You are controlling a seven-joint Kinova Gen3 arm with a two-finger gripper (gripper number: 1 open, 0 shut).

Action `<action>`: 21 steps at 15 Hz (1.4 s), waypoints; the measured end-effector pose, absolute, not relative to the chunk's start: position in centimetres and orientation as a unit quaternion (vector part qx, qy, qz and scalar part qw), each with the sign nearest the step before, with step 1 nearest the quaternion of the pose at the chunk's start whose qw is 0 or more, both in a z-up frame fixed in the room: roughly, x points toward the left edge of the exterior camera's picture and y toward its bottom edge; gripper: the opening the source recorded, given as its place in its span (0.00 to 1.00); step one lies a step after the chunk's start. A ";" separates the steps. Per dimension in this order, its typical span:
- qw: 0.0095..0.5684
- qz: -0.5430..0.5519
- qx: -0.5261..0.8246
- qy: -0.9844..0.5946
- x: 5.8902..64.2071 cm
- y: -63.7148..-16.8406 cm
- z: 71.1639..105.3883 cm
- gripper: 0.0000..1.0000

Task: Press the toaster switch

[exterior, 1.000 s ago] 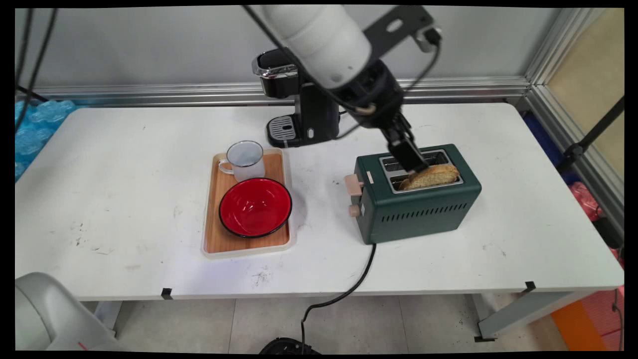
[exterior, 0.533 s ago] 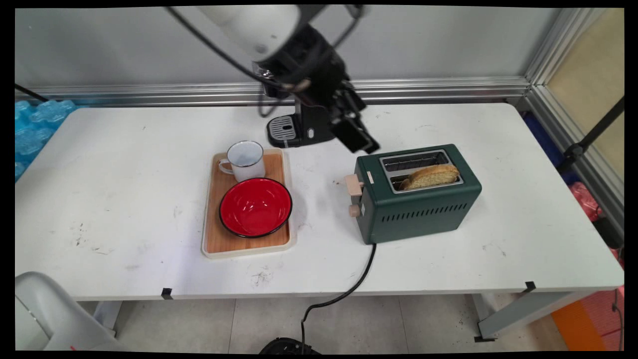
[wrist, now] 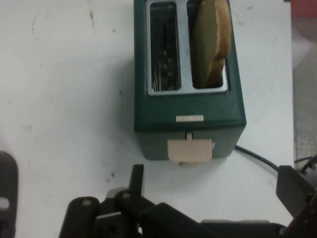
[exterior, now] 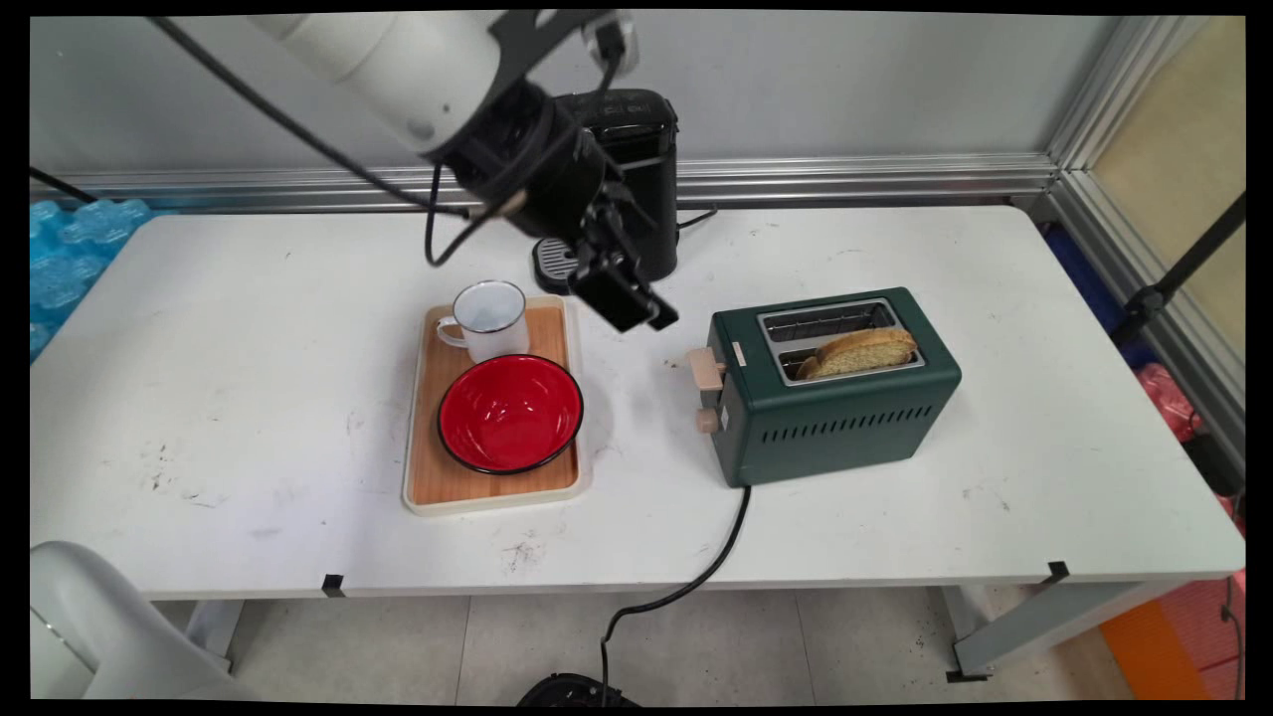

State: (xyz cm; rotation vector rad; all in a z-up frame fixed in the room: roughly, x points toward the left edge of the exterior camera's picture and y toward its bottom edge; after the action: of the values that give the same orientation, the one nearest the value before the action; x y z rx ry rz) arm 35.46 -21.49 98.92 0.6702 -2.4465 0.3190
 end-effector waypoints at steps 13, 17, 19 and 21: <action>0.255 0.119 0.259 -0.924 32.6 -23.6 92.6 0.00; 0.257 0.121 0.261 -0.923 31.8 -24.6 91.7 0.00; 0.256 0.120 0.262 -0.923 31.5 -24.9 91.3 0.00; 0.255 0.117 0.262 -0.923 31.1 -25.3 90.7 0.00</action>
State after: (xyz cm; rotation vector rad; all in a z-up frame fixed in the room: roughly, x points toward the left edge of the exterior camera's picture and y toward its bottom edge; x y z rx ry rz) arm 31.14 -25.30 90.67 0.7127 -2.5084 0.3172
